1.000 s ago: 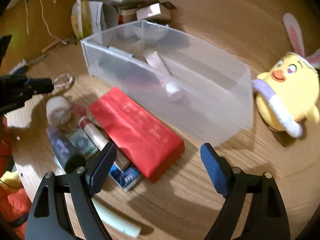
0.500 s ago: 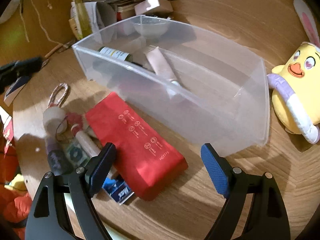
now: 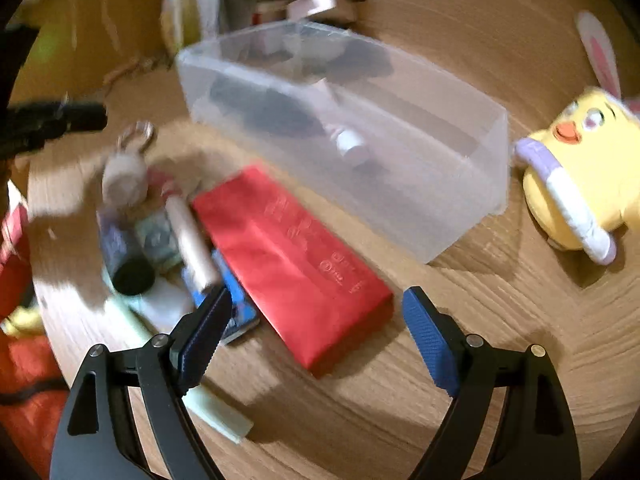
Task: Organize objects
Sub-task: 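Grasp the red pouch with the right tool while the left tool holds the bracelet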
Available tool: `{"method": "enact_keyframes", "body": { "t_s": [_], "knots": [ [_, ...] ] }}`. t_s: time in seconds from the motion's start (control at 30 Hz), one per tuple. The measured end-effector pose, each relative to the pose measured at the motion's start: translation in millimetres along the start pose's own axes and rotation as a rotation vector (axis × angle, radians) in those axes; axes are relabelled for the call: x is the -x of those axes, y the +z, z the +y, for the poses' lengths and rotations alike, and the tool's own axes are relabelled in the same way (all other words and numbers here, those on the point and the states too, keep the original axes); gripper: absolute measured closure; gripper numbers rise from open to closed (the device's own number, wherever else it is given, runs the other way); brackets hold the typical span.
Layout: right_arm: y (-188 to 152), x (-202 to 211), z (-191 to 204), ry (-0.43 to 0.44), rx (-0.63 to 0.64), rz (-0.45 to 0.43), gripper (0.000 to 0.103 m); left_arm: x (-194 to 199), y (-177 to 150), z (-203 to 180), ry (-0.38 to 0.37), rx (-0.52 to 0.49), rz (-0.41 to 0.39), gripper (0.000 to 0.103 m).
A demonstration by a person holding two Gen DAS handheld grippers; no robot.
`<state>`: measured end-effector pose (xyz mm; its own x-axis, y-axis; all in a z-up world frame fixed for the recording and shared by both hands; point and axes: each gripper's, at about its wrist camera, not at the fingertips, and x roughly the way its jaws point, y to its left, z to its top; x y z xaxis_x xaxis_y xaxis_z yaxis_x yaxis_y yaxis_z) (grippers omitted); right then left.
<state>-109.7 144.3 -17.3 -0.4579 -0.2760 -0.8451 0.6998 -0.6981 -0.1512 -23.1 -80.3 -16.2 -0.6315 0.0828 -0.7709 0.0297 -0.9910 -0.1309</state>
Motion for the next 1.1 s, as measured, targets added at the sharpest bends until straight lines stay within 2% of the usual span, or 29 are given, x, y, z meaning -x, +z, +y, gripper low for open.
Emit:
{"method": "enact_keyframes", "body": {
  "t_s": [0.03,0.17,0.4,0.43,0.57,0.6,0.63,0.87,1.0,1.1],
  "knots": [
    [-0.1,2.2,1.1,-0.005,0.005,-0.019,0.013,-2.5,-3.3,-0.8,-0.007,0.004,0.011,0.06],
    [5.1,0.4,-1.9,-0.005,-0.001,-0.02,0.013,-11.0,-10.1,-10.7,-0.001,-0.013,0.033,0.056],
    [16.8,-9.8,-18.3,0.027,-0.042,-0.028,0.013,-26.3,-7.5,-21.4,0.001,-0.044,0.053,0.056],
    [18.0,-12.0,-20.3,0.039,-0.051,-0.026,0.013,-27.4,-6.8,-23.1,0.002,-0.049,0.054,0.057],
    [17.0,-20.4,-23.6,0.054,-0.062,-0.016,0.014,-29.4,-5.4,-28.0,0.011,-0.072,0.043,0.079],
    [16.0,-19.7,-25.8,0.072,-0.074,-0.021,0.019,-29.3,-5.3,-28.0,0.013,-0.073,0.04,0.082],
    [15.0,-18.6,-26.8,0.079,-0.078,-0.027,0.02,-29.5,-5.4,-27.1,0.01,-0.07,0.038,0.086],
    [7.8,-8.9,-10.7,0.041,-0.035,-0.077,0.034,-28.4,-3.2,-21.6,0.021,-0.02,0.026,0.087],
    [2.9,-0.9,-7.8,0.03,-0.059,-0.107,0.043,-18.4,1.0,-23.8,0.027,-0.012,-0.011,0.088],
    [0.0,4.7,-8.2,0.041,-0.083,-0.119,0.043,-10.7,5.7,-27.0,0.019,-0.012,-0.039,0.088]
  ]
}}
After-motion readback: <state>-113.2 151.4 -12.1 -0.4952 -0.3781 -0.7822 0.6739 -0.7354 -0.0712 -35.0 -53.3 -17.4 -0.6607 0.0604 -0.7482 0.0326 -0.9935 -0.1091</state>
